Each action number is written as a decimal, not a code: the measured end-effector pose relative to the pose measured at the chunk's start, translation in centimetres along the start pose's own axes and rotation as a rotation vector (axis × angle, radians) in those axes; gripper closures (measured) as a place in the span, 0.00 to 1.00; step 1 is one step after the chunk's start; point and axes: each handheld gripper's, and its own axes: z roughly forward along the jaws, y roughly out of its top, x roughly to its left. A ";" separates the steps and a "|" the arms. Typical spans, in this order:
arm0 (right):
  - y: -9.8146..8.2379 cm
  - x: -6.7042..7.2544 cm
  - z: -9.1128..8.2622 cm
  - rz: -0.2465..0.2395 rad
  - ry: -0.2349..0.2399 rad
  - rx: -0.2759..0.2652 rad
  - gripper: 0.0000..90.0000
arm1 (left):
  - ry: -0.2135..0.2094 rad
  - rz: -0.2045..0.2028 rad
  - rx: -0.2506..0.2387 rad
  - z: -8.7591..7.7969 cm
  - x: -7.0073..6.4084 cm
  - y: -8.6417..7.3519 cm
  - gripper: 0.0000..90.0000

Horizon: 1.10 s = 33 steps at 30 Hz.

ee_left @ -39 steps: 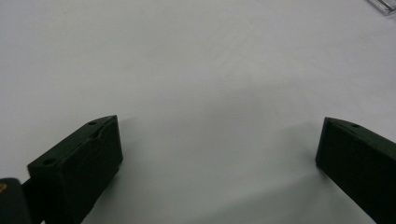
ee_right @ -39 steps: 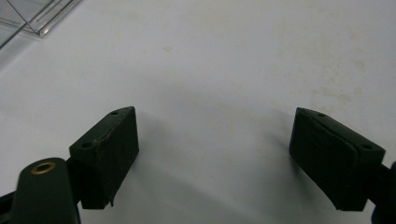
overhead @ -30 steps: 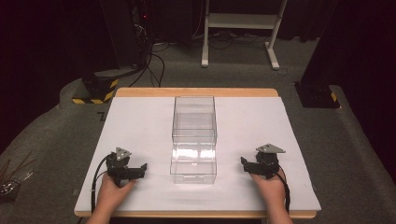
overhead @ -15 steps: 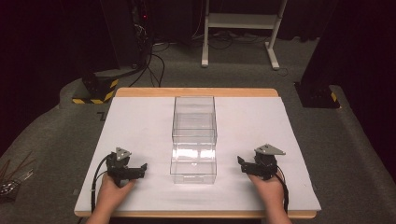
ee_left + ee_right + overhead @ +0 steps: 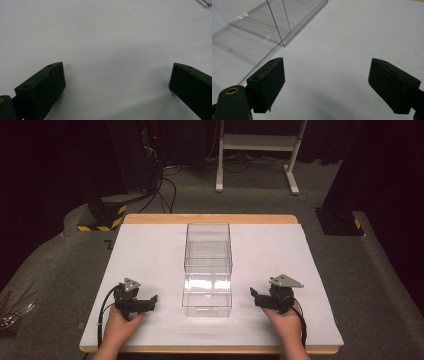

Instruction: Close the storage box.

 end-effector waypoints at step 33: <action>2.1 2.2 -2.7 -0.030 0.080 -0.119 0.14 | 0.000 0.000 0.000 0.0 0.0 0.0 0.01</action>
